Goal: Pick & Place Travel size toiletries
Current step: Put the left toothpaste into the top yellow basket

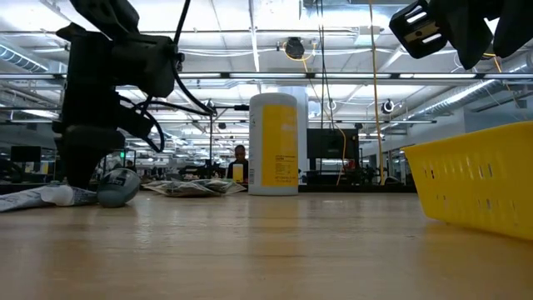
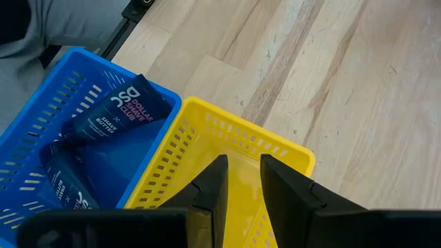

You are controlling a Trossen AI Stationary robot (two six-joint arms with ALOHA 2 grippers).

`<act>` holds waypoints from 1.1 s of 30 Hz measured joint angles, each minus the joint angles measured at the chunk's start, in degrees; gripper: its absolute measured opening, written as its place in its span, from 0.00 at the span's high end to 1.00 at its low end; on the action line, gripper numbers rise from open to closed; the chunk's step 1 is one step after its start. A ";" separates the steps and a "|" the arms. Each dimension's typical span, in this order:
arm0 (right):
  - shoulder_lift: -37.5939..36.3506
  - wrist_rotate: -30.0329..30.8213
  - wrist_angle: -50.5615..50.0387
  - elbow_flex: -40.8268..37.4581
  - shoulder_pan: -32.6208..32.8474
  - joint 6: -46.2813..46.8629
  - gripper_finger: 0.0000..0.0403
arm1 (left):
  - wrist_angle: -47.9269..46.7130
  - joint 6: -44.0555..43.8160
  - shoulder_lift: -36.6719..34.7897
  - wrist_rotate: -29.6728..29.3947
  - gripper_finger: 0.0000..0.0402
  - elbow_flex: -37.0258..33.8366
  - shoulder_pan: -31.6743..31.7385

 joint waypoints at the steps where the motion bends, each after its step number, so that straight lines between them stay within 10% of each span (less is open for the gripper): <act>1: 0.00 -0.01 0.02 0.00 0.00 -0.33 0.81 | 0.00 0.00 0.00 -0.04 0.74 0.00 0.05; 16: 0.00 0.01 0.02 0.00 0.00 -0.89 0.81 | 0.25 -0.03 0.00 -0.79 1.00 0.07 0.08; 33: 0.00 0.01 0.09 0.02 0.00 -1.32 0.80 | -0.34 1.50 0.00 1.27 0.69 0.11 0.08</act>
